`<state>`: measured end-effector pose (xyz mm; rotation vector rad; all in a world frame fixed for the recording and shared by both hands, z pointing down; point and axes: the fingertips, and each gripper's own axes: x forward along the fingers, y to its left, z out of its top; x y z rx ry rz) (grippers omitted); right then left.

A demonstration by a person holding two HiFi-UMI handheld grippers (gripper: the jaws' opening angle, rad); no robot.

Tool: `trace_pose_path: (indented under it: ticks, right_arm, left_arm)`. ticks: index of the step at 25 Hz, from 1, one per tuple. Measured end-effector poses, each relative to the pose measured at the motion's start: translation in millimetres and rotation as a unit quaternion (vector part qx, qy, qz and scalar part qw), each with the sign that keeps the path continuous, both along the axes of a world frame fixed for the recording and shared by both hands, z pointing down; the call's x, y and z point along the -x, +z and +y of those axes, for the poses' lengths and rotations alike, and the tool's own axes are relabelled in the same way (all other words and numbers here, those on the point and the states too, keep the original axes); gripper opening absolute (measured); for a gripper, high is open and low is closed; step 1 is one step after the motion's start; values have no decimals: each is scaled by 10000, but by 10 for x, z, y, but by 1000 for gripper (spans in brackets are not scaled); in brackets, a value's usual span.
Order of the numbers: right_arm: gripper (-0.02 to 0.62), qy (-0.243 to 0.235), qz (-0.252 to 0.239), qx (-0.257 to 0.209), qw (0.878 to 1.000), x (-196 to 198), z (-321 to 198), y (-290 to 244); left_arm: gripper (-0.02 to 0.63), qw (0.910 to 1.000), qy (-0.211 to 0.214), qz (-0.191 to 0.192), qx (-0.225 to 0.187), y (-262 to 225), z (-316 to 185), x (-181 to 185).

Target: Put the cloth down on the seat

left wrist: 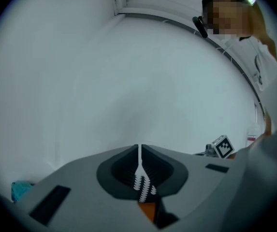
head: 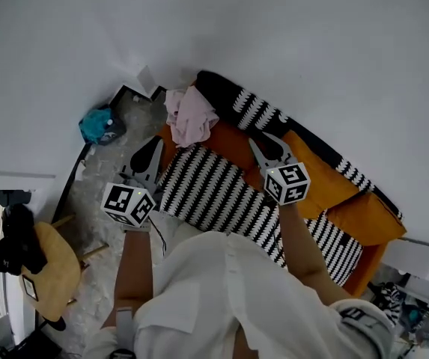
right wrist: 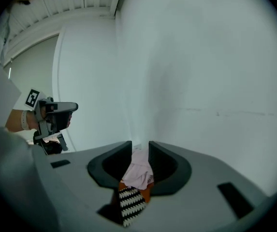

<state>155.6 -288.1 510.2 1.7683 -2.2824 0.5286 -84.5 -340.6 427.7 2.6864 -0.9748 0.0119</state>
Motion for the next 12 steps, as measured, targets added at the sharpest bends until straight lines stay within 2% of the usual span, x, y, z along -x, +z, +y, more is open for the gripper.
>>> trace_pose_path:
  ticks: [6,12]
  right_arm:
    - [12,343,122,-842,9958,-408,472,-665]
    - [9,304,499,-1042,9928,-660,869,-901]
  left_arm:
    - [32,9990,-16,-75,-451,-379,281,-126]
    - [32,9978,-43,-30,-668,-607,641,-348]
